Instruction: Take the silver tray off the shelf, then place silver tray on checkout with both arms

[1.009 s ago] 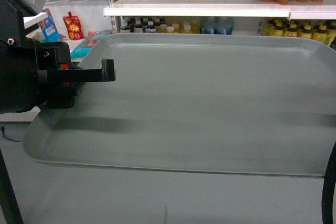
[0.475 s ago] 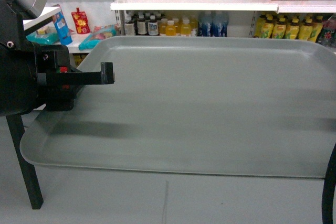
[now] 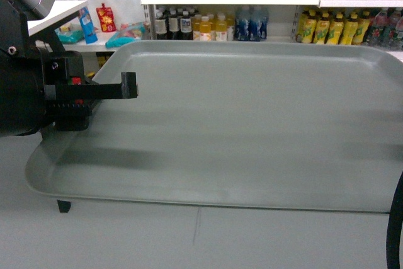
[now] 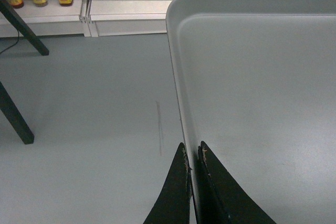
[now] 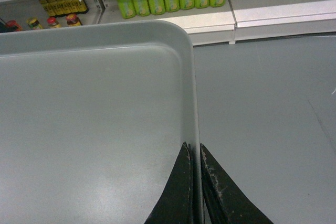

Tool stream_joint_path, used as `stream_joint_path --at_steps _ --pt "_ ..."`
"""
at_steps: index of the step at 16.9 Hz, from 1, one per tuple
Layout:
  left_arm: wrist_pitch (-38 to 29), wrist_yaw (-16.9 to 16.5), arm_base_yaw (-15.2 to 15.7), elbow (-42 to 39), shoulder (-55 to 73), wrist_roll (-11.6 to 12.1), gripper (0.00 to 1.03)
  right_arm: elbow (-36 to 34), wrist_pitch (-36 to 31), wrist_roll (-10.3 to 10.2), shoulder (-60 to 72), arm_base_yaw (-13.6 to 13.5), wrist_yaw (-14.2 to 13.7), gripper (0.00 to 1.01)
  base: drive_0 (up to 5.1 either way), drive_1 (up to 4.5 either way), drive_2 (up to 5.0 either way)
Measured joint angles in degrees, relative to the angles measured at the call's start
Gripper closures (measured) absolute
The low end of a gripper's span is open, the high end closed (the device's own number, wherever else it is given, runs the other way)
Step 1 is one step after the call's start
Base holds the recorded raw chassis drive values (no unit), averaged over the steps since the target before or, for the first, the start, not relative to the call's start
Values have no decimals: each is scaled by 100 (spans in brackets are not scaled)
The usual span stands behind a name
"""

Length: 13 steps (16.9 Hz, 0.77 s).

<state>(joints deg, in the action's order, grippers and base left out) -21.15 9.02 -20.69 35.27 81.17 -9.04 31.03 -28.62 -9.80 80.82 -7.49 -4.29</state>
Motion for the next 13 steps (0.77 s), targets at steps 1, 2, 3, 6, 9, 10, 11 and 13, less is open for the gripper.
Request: stream_joint_path --at_steps 1,2,3,6,9,10,11,13 --pt "-20 -2 0 -2 0 0 100 -2 -4 0 0 2 -2 99 1 -403 406" --pt "-11 -2 0 0 0 0 100 0 -9 0 0 4 -2 99 1 -403 406" --pt "20 -2 4 -2 0 0 100 0 15 0 0 -2 7 99 1 -403 406" --pt "22 13 -13 -2 0 0 100 0 31 0 2 0 -9 99 1 -403 406" --pt "46 37 -2 -20 -9 0 100 -20 68 0 0 0 -9 99 1 -403 406" --pt "-7 39 -11 -22 -28 0 100 -22 24 2 -28 2 -9 99 1 -403 406" --pt "-28 28 -11 -9 -28 0 100 -22 -13 2 -31 4 -13 99 1 -403 406" --pt "24 11 -11 -13 -26 0 100 -22 31 0 -28 0 -7 99 1 -403 406"
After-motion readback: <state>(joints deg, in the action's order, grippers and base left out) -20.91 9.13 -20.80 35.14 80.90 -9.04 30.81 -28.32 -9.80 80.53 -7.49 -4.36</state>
